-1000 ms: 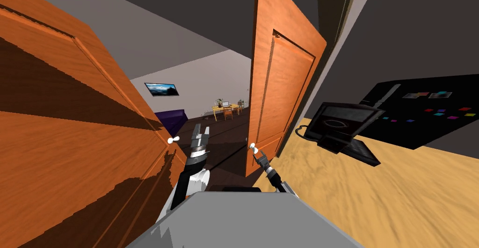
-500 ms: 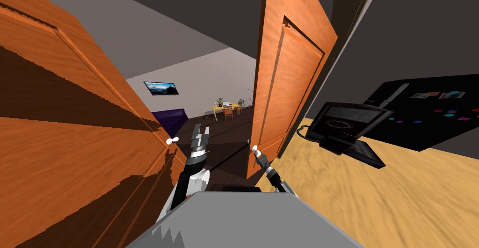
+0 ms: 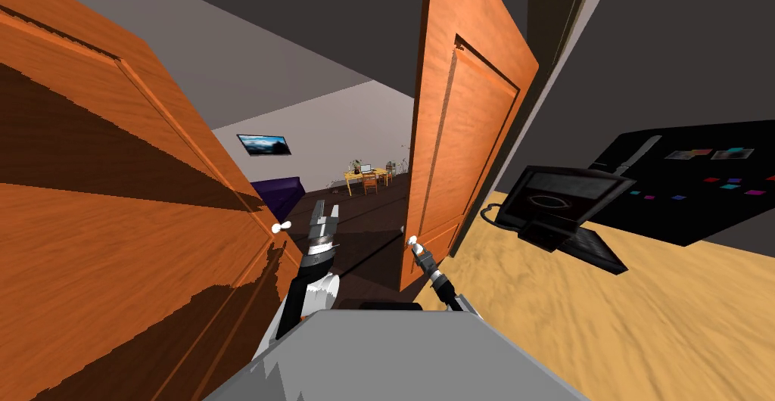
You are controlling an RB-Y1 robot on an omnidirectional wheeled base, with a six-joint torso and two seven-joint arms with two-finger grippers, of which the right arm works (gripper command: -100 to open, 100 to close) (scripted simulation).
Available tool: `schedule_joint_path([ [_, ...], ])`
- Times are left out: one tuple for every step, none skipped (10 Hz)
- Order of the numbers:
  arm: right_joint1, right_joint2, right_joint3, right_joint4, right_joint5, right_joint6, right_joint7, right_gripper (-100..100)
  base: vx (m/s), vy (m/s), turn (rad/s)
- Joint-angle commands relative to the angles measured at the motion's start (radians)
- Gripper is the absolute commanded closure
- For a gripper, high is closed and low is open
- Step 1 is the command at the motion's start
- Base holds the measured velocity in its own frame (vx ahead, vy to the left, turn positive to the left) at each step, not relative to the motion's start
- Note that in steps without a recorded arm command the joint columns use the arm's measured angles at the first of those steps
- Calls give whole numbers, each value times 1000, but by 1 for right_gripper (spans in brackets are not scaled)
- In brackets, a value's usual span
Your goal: Push the door open
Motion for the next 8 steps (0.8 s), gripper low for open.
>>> schedule_joint_path([
  [-5,1,-5,0,-19,0,-48,100,16,9,62],
  [-7,2,-8,2,-27,0,-69,100,19,10,55],
  [-9,2,-11,4,-36,0,-90,100,21,7,51],
  [-11,3,-13,6,-45,0,-111,100,27,10,54],
  [-14,3,-17,9,-57,0,-140,100,24,8,67],
  [-16,4,-21,13,-69,0,-166,100,23,9,78],
  [-19,5,-25,16,-82,0,-195,100,24,13,70],
  [-22,5,-29,19,-94,1,-227,100,28,8,71],
])
